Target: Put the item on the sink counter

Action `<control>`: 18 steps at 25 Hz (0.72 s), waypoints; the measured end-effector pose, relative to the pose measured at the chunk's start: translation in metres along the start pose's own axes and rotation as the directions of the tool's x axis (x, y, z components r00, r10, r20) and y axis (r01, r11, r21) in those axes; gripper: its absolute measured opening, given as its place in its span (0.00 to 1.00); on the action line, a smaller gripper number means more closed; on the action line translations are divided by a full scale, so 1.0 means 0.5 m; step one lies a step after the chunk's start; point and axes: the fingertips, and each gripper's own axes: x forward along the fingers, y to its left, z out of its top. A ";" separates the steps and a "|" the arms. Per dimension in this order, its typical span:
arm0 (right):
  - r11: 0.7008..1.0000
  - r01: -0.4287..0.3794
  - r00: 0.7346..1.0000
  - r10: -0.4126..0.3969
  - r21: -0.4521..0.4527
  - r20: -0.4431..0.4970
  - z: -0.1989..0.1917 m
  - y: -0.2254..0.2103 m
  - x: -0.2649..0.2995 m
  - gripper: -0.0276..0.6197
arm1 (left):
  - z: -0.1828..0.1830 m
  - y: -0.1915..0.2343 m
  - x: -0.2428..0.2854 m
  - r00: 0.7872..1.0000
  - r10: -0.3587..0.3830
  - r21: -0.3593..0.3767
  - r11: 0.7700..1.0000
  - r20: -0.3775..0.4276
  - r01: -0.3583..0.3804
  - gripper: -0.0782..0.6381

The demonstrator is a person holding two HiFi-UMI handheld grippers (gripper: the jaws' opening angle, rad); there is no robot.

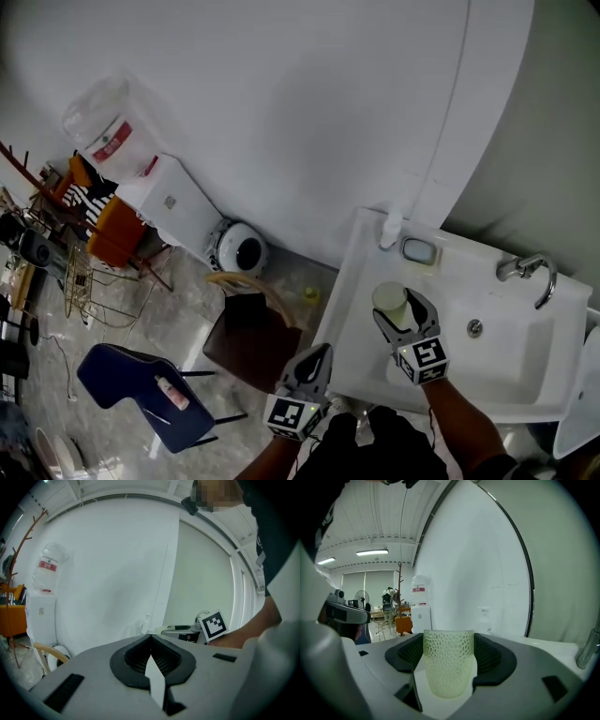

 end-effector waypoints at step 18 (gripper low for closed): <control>0.994 0.101 0.994 -0.102 0.052 0.022 -0.089 -0.096 0.133 0.58 | -0.046 0.025 0.049 0.998 0.003 -0.025 1.000 -0.067 -0.005 0.13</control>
